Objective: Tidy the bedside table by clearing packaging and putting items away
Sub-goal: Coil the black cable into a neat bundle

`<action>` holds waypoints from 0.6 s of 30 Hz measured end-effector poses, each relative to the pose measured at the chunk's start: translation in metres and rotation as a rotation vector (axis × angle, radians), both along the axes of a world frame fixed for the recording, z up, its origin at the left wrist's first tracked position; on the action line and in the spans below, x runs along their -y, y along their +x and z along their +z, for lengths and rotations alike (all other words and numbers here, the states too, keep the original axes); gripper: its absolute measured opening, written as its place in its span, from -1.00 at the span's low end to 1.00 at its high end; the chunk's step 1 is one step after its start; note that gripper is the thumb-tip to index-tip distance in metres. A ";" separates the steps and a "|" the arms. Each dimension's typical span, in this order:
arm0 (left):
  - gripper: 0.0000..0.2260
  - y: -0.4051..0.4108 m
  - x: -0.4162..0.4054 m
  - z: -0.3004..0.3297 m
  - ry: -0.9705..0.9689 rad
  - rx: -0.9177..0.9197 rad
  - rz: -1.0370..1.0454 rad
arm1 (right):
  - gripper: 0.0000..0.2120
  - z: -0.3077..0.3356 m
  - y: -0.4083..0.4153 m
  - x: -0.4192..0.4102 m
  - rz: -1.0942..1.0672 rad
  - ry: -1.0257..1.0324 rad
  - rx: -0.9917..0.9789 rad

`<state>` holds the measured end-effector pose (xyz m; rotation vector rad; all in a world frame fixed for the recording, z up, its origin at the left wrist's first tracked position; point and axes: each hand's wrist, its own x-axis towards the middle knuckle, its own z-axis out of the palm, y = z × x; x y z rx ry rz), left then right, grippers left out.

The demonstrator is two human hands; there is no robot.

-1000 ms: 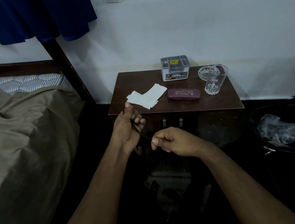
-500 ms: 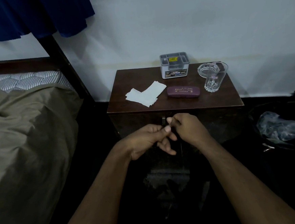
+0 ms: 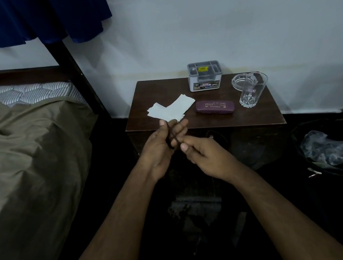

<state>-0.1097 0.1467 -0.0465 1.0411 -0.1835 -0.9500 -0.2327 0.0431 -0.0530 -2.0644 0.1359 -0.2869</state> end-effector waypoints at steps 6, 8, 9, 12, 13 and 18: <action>-0.55 0.012 -0.015 0.007 -0.199 -0.140 -0.036 | -0.66 -0.007 -0.002 0.008 0.107 -0.162 -0.363; -0.58 0.017 -0.021 0.009 -0.238 -0.164 -0.080 | -0.64 -0.010 -0.003 0.014 0.083 -0.228 -0.457; -0.57 0.018 -0.023 0.009 -0.220 -0.141 -0.109 | -0.64 -0.011 -0.003 0.018 0.039 -0.244 -0.452; -0.50 0.012 -0.024 0.008 0.012 0.169 -0.216 | -0.65 -0.009 0.000 0.029 -0.117 -0.337 -0.395; -0.48 0.008 -0.024 0.007 0.114 0.316 -0.249 | -0.66 -0.009 0.001 0.031 -0.168 -0.379 -0.388; -0.52 -0.008 -0.016 0.000 0.276 0.646 -0.384 | -0.78 -0.011 0.004 0.025 -0.424 -0.549 -0.375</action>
